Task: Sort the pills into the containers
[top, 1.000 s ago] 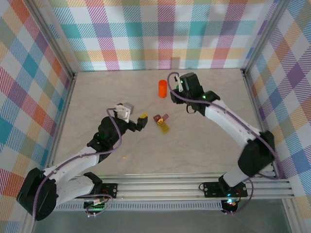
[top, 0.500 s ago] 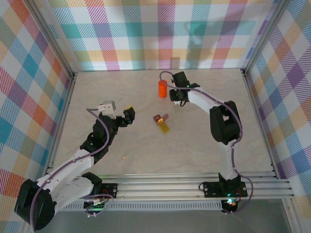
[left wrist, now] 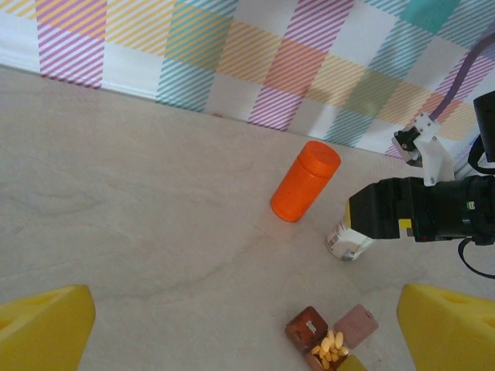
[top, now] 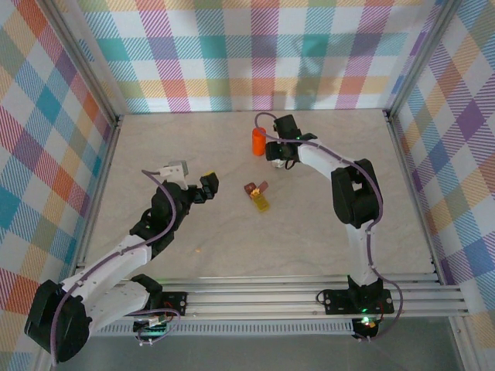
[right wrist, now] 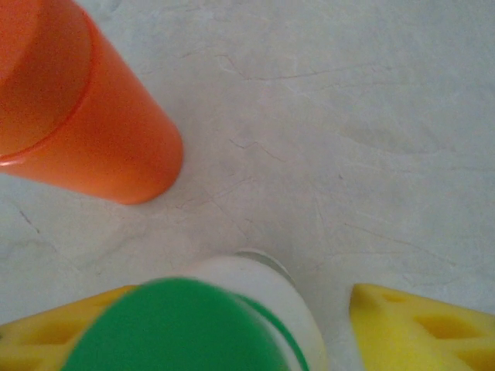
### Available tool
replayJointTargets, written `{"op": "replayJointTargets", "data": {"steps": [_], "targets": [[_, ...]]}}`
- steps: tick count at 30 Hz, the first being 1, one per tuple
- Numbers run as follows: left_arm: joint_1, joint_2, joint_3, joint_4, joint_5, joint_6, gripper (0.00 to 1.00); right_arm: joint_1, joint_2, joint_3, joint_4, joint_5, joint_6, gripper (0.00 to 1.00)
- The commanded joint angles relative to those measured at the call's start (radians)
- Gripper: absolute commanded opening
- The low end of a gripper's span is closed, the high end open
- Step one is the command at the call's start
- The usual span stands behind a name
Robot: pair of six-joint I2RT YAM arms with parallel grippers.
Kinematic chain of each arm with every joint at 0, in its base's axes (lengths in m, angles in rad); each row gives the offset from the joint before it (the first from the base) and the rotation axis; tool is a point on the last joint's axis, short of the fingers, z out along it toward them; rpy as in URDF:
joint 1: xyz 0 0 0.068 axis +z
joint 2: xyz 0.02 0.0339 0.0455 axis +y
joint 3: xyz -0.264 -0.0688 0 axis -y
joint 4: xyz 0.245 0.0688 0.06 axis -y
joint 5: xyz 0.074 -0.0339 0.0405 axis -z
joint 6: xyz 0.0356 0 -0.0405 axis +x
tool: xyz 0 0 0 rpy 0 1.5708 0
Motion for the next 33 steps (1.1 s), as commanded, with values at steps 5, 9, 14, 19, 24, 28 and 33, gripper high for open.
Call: {"op": "replayJointTargets", "data": {"steps": [5, 9, 14, 19, 24, 28, 33], "targets": [[0.007, 0.016, 0.063, -0.007, 0.024, -0.038, 1.0, -0.009, -0.114, -0.039, -0.023, -0.103, 0.027, 0.79], [0.007, 0.08, 0.118, 0.004, 0.064, -0.063, 1.0, -0.013, -0.197, -0.068, -0.037, -0.127, 0.036, 0.8], [0.007, 0.276, 0.274, -0.01, 0.135, -0.113, 0.96, -0.046, -0.25, -0.079, -0.027, -0.187, 0.065, 0.78], [0.007, 0.549, 0.499, -0.029, 0.266, -0.188, 0.79, -0.116, -0.209, -0.059, 0.035, -0.318, 0.092, 0.62], [-0.016, 0.778, 0.683, 0.002, 0.32, -0.271, 0.74, -0.168, -0.16, -0.067, 0.136, -0.417, 0.128, 0.53], [-0.05, 0.927, 0.831, -0.023, 0.329, -0.292, 0.7, -0.176, -0.117, -0.059, 0.182, -0.449, 0.114, 0.52], [-0.071, 1.072, 0.963, -0.059, 0.309, -0.312, 0.64, -0.18, -0.094, -0.081, 0.251, -0.484, 0.121, 0.49]]}}
